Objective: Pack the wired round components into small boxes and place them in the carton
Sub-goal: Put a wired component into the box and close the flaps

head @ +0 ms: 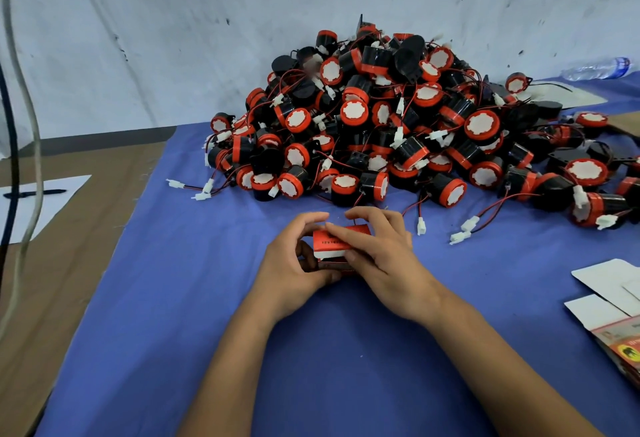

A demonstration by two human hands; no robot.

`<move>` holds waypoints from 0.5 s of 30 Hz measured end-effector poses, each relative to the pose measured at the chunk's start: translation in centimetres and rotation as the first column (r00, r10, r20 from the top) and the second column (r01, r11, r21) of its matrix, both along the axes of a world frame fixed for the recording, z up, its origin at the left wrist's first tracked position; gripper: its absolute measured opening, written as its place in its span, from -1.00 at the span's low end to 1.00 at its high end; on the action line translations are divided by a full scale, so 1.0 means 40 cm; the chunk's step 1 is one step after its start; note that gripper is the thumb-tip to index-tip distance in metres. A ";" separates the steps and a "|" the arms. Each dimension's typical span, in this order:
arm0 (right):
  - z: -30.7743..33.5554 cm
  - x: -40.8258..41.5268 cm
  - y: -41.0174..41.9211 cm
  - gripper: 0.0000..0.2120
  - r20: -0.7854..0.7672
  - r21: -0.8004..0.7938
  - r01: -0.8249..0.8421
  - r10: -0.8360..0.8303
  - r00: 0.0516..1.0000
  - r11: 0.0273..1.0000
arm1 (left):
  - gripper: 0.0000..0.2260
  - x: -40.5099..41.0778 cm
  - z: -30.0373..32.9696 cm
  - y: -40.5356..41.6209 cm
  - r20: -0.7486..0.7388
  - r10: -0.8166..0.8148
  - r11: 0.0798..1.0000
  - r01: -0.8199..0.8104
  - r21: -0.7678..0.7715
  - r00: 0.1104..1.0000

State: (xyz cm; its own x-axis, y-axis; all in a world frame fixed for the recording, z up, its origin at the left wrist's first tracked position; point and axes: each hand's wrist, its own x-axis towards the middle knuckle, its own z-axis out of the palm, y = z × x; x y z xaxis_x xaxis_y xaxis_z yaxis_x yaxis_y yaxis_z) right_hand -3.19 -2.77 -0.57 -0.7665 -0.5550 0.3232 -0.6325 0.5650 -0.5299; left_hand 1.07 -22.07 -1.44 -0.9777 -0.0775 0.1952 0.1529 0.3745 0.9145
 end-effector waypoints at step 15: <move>-0.012 -0.001 -0.006 -0.89 -0.169 -0.392 0.023 -0.097 0.981 0.920 | -0.82 0.012 0.018 0.003 -0.249 0.117 0.990 -0.134 -0.052 0.961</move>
State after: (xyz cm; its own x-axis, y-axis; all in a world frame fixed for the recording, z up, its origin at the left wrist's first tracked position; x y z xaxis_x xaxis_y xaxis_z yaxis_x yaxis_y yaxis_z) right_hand -3.22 -3.01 -1.07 -0.7019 -0.3134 0.6397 -0.7101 0.3789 -0.5935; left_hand 1.55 -21.96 -0.70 -0.8828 -0.1746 0.4361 0.3166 0.4645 0.8270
